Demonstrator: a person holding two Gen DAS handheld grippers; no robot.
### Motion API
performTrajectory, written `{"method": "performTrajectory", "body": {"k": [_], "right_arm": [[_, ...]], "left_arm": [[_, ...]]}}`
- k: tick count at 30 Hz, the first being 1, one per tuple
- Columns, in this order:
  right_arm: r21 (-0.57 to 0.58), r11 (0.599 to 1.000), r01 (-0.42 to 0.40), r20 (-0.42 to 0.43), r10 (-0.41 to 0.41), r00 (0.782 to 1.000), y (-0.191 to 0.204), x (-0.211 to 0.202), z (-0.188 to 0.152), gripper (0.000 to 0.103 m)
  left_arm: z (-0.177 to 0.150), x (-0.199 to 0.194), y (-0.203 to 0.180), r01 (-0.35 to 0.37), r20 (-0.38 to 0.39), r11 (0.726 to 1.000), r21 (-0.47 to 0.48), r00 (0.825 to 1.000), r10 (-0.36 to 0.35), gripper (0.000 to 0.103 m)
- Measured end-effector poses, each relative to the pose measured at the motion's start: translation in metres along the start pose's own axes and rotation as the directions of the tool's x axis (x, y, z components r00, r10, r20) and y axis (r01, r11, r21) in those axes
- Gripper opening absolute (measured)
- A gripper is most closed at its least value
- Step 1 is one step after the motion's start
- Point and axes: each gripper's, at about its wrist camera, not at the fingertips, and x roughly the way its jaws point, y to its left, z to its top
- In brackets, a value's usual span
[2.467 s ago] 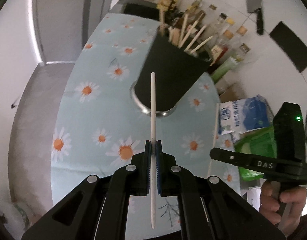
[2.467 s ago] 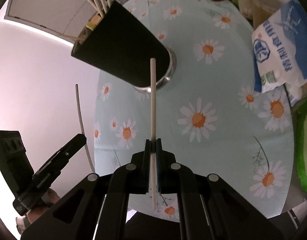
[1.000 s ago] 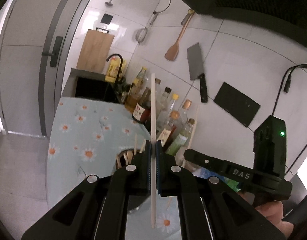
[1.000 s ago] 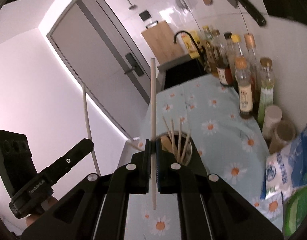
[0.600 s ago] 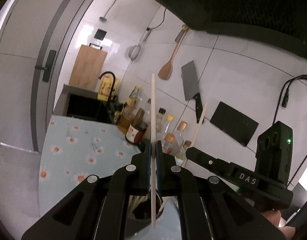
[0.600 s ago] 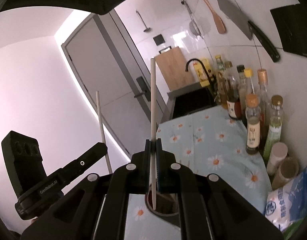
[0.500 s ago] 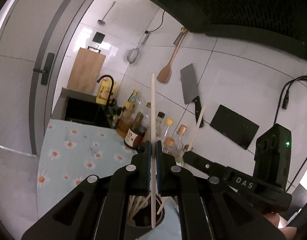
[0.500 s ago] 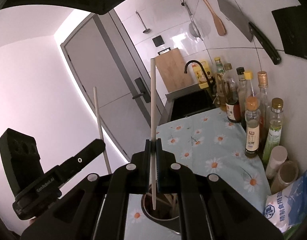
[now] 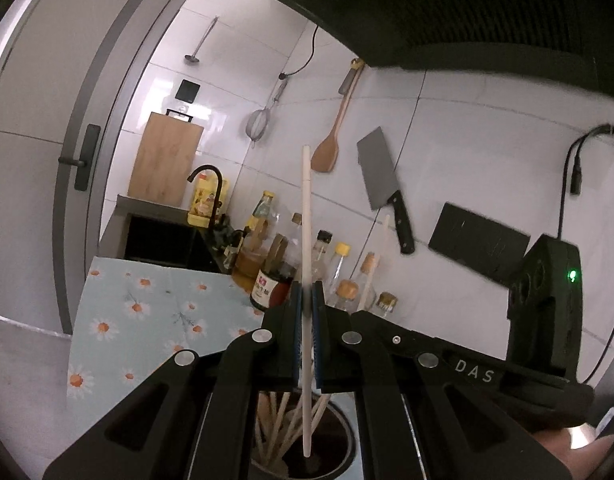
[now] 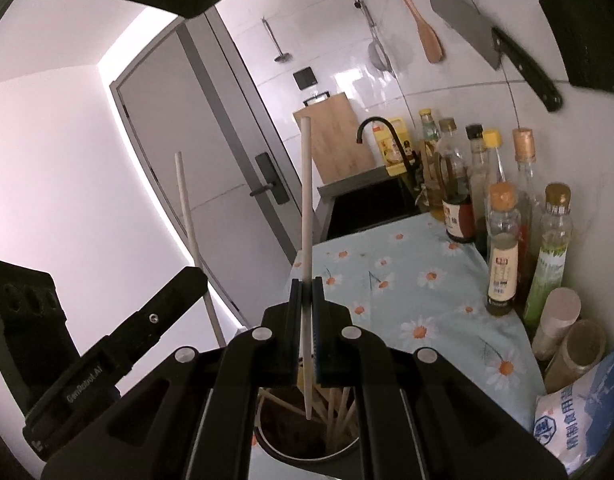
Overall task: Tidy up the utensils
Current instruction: 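Lower both chopsticks into the black cup and open both tools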
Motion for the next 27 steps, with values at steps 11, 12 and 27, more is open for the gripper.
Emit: {"method": "performTrajectory", "body": {"k": [11,12,27], "right_arm": [[-0.019,0.998,0.055,-0.02,-0.055,0.998,0.002,0.011,-0.022,0.006],[-0.021,0.998,0.058,-0.021,-0.058,0.998,0.002,0.011,-0.024,0.006],[0.023,0.999,0.048,-0.025,-0.047,0.999,0.005,-0.02,-0.031,0.02]], "left_arm": [[-0.03,0.009,0.011,0.012,-0.028,1.0,0.014,1.0,-0.012,0.004],[-0.032,0.009,0.013,0.004,-0.022,1.0,0.016,1.0,-0.003,0.004],[-0.037,-0.014,0.014,-0.028,-0.061,0.999,-0.036,0.998,0.026,0.005]]}}
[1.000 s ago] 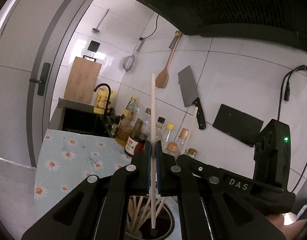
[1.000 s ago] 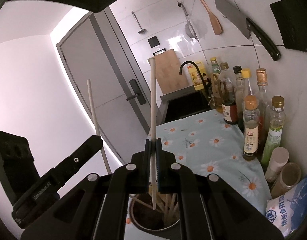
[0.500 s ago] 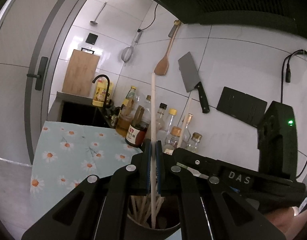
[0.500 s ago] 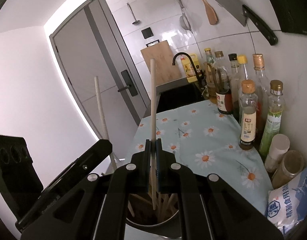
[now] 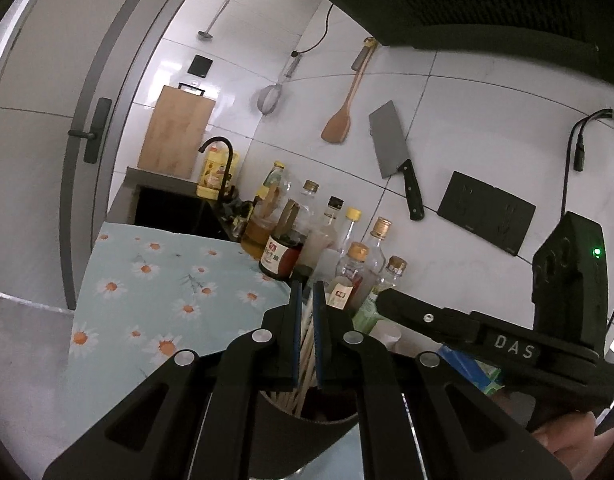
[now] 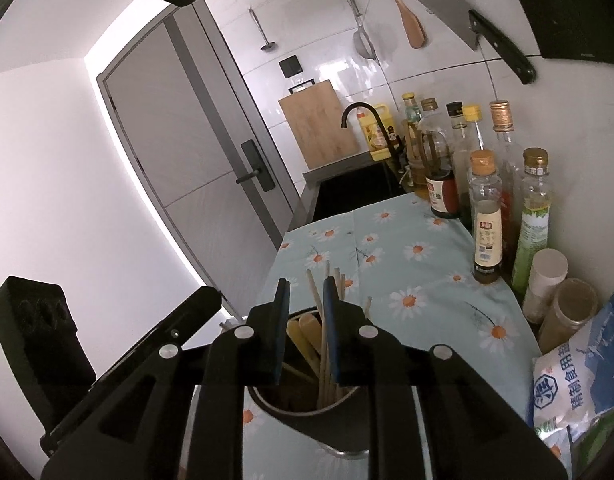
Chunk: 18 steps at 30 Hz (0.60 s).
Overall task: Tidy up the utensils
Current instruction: 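Lower both chopsticks into the black cup and open both tools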
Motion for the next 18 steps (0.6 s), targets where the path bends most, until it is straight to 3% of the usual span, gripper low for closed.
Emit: {"method": "performTrajectory", "body": {"k": [4,6,18], "right_arm": [[-0.001,1.0,-0.01,0.005,0.01,1.0,-0.002,-0.018,-0.002,0.023],[-0.002,1.0,-0.015,0.007,0.015,1.0,-0.004,-0.03,-0.004,0.023],[-0.03,0.999,-0.033,0.003,0.034,0.999,-0.022,-0.11,-0.019,0.032]], "left_arm": [[-0.003,-0.015,-0.009,-0.016,-0.004,1.0,-0.005,1.0,0.016,0.005],[-0.005,-0.023,-0.015,-0.024,-0.003,1.0,-0.001,1.0,0.024,0.02],[-0.031,-0.086,-0.083,-0.109,-0.014,0.992,0.064,0.994,0.11,0.021]]}}
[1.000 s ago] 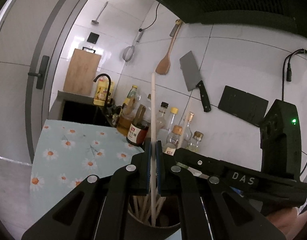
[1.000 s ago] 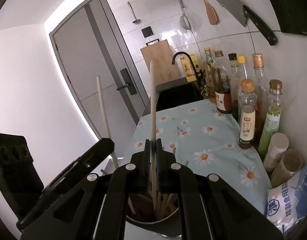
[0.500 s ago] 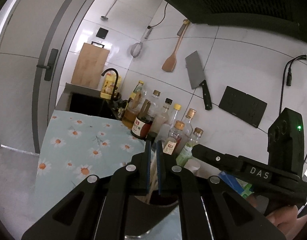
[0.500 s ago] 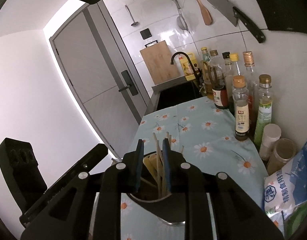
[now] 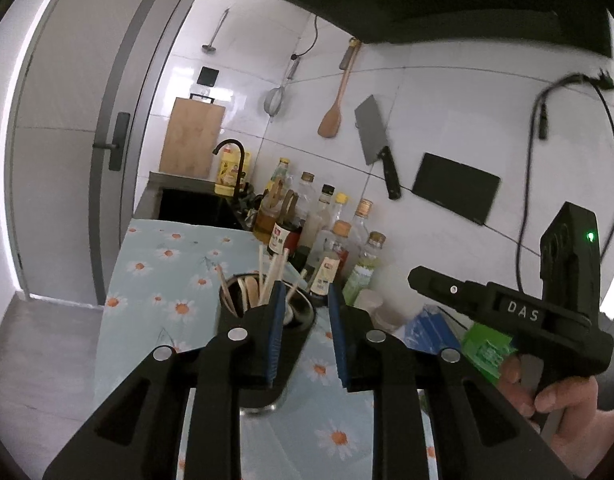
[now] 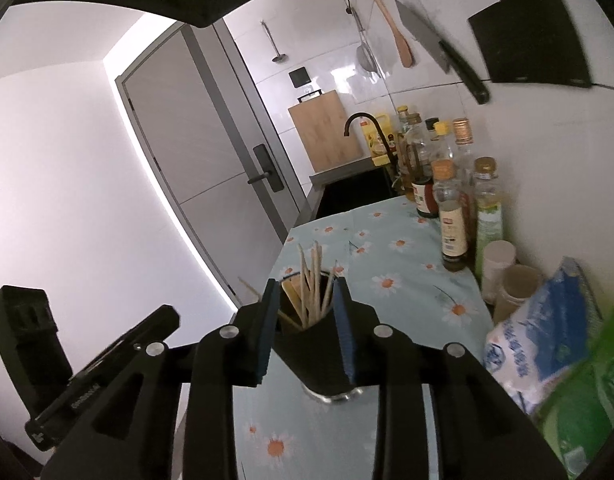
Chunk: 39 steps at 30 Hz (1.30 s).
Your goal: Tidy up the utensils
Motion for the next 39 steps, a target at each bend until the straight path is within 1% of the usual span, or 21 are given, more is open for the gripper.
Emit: {"method": "performTrajectory", "body": {"k": [2,3,5,6,7,8,10,11,12,13,14,15,16,19,22,23,24,26,30,35,39], "right_arm": [[-0.005,1.0,-0.004,-0.001,0.004,1.0,-0.002,-0.015,-0.005,0.036],[-0.013,1.0,-0.005,-0.001,0.005,1.0,-0.003,-0.024,-0.008,0.037],[-0.025,1.0,-0.002,-0.004,0.002,1.0,-0.005,-0.037,-0.015,0.042],[-0.028,1.0,-0.002,-0.003,0.002,1.0,-0.006,-0.043,-0.018,0.046],[-0.032,0.999,-0.004,-0.004,0.004,1.0,-0.006,-0.05,-0.022,0.047],[-0.041,0.999,-0.003,-0.009,0.003,1.0,-0.006,-0.057,-0.025,0.048],[-0.06,0.998,0.003,-0.014,-0.003,1.0,-0.005,-0.072,-0.034,0.057],[-0.069,0.998,0.0,-0.013,-0.001,1.0,-0.005,-0.078,-0.037,0.058],[-0.088,0.996,-0.001,-0.012,0.0,1.0,-0.003,-0.085,-0.041,0.062],[-0.118,0.993,0.006,-0.007,-0.007,1.0,-0.001,-0.092,-0.045,0.071],[-0.141,0.99,0.014,0.007,-0.013,1.0,0.0,-0.098,-0.048,0.075],[-0.167,0.986,0.023,0.031,-0.018,0.999,0.003,-0.108,-0.053,0.082],[-0.181,0.983,0.024,0.039,-0.018,0.999,0.004,-0.114,-0.056,0.088],[-0.203,0.979,0.026,0.04,-0.018,0.999,0.006,-0.127,-0.063,0.095],[-0.233,0.972,0.008,0.024,-0.002,1.0,0.01,-0.138,-0.072,0.098],[-0.245,0.969,0.008,0.023,-0.002,1.0,0.012,-0.141,-0.075,0.098],[-0.258,0.966,0.01,0.024,-0.004,1.0,0.013,-0.144,-0.077,0.098],[-0.272,0.962,0.016,0.027,-0.009,1.0,0.015,-0.149,-0.083,0.098],[-0.251,0.968,0.01,0.01,-0.007,1.0,0.013,-0.154,-0.089,0.098],[-0.239,0.971,0.021,-0.005,-0.023,1.0,0.01,-0.154,-0.094,0.098],[-0.232,0.972,0.037,-0.014,-0.041,0.999,0.01,-0.15,-0.099,0.098]], "left_arm": [[-0.005,-0.013,-0.014,-0.014,0.001,1.0,0.018,1.0,0.014,0.023],[-0.008,-0.019,-0.02,-0.022,0.0,0.999,0.024,1.0,0.022,0.029],[-0.013,-0.033,-0.033,-0.036,0.0,0.999,0.036,0.999,0.036,0.035],[-0.015,-0.039,-0.038,-0.042,-0.001,0.998,0.042,0.999,0.043,0.037],[-0.019,-0.048,-0.045,-0.053,-0.002,0.997,0.048,0.999,0.053,0.038],[-0.021,-0.054,-0.049,-0.06,-0.001,0.997,0.049,0.998,0.06,0.043],[-0.027,-0.069,-0.059,-0.082,0.0,0.996,0.044,0.997,0.082,0.047],[-0.029,-0.075,-0.062,-0.088,-0.001,0.995,0.045,0.996,0.088,0.052],[-0.032,-0.081,-0.067,-0.098,-0.002,0.994,0.049,0.995,0.099,0.056],[-0.036,-0.088,-0.072,-0.111,0.001,0.992,0.056,0.994,0.111,0.057],[-0.04,-0.093,-0.075,-0.124,0.001,0.99,0.06,0.992,0.124,0.06],[-0.044,-0.098,-0.079,-0.136,-0.003,0.989,0.059,0.991,0.137,0.066],[-0.047,-0.103,-0.082,-0.141,-0.006,0.988,0.055,0.99,0.141,0.069],[-0.057,-0.115,-0.09,-0.163,-0.018,0.985,0.053,0.986,0.164,0.078],[-0.064,-0.124,-0.096,-0.179,-0.028,0.983,0.04,0.983,0.181,0.087],[-0.065,-0.126,-0.098,-0.183,-0.031,0.982,0.037,0.982,0.184,0.094],[-0.067,-0.128,-0.099,-0.187,-0.035,0.982,0.033,0.981,0.189,0.096],[-0.07,-0.13,-0.102,-0.191,-0.042,0.981,0.028,0.981,0.192,0.096],[-0.075,-0.132,-0.107,-0.195,-0.057,0.98,0.036,0.979,0.197,0.096],[-0.079,-0.136,-0.108,-0.207,-0.056,0.978,0.039,0.976,0.209,0.096],[-0.084,-0.139,-0.107,-0.198,-0.067,0.979,0.051,0.977,0.201,0.096]]}}
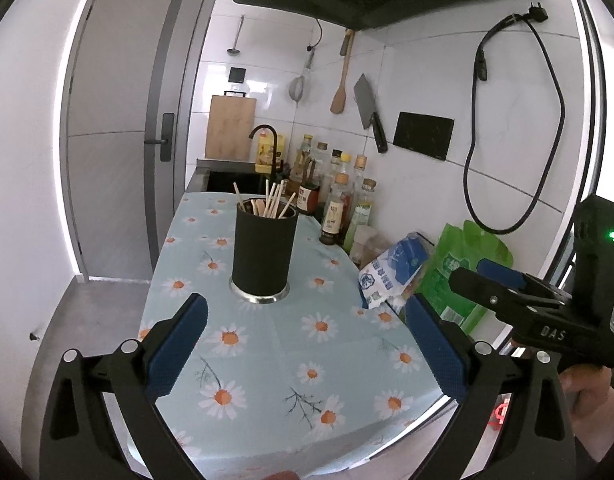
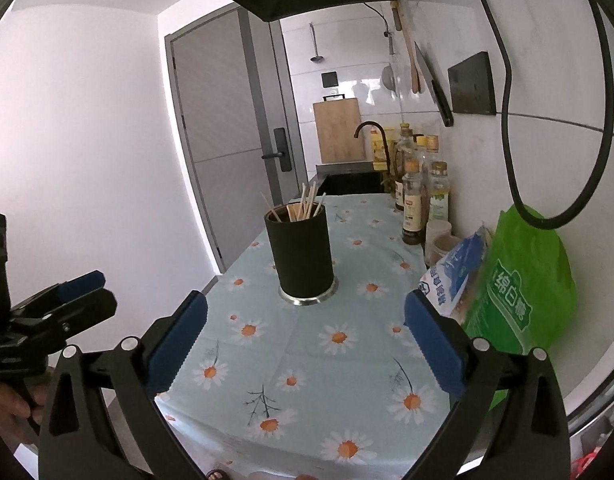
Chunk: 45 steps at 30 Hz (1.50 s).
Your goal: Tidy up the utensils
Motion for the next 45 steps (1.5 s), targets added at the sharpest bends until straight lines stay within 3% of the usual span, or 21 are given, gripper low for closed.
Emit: {"method": "performTrajectory", "body": {"k": [15,45], "right_arm": [[0.015,0.999,0.035,-0.055,-0.034,0.998,0.005,0.007,-0.018,0.098],[0.035,0.998,0.051,-0.101,-0.048,0.994,0.007,0.012,-0.029,0.098]], "left_arm": [[-0.01,0.006,0.007,0.025,-0.031,1.0,0.001,0.999,-0.025,0.096],[-0.024,0.007,0.008,-0.01,-0.076,1.0,-0.029,0.997,0.008,0.096]]}}
